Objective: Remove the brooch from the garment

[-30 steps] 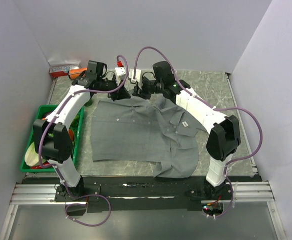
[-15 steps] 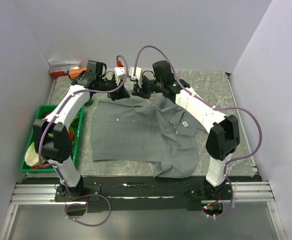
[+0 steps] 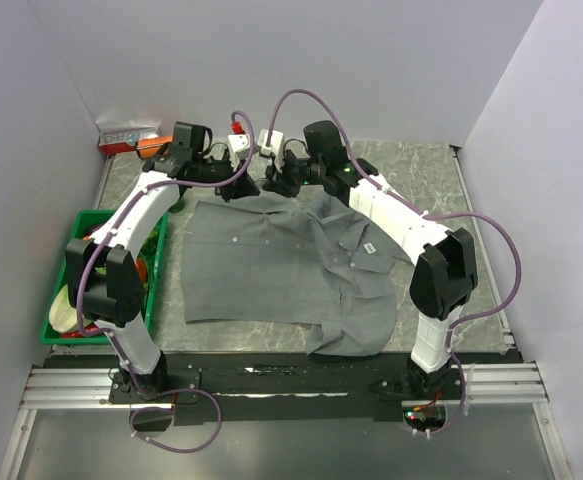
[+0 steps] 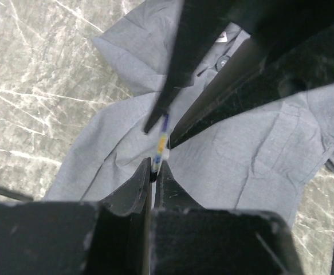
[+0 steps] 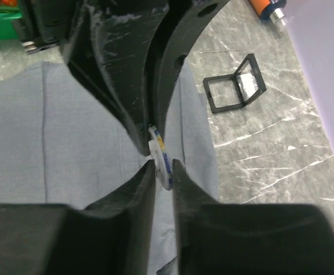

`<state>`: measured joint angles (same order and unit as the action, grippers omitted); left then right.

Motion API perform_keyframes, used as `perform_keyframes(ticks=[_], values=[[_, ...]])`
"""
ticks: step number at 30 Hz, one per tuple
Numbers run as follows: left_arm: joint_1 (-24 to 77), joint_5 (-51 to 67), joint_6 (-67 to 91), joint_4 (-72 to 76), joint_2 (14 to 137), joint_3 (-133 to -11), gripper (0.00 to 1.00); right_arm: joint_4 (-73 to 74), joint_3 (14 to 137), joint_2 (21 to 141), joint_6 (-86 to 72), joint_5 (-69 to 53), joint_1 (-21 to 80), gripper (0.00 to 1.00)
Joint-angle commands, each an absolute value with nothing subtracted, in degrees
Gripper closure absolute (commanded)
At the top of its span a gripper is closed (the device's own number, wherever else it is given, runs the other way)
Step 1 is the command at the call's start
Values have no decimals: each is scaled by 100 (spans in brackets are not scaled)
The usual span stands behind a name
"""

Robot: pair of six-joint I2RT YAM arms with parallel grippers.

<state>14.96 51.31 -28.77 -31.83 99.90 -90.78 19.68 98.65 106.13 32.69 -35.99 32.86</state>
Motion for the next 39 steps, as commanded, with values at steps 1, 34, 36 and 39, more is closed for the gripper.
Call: perform_keyframes(ticks=[1,34,36,39], values=[[1564,5493,-2777,-2944,9633,-9053,99,1635,10020,10723,3164,-3586,3340,69],[1521,5766,-3419,-3674,9659,-9273,99,2654,10696,10740,3401,-5607,2742,49],[1521,5757,-3419,-3691,9650,-9272,99,2698,10758,10784,3436,-5651,2742,49],[1521,5748,-3437,-3665,9659,-9273,99,2733,10749,10793,3463,-5634,2777,47]])
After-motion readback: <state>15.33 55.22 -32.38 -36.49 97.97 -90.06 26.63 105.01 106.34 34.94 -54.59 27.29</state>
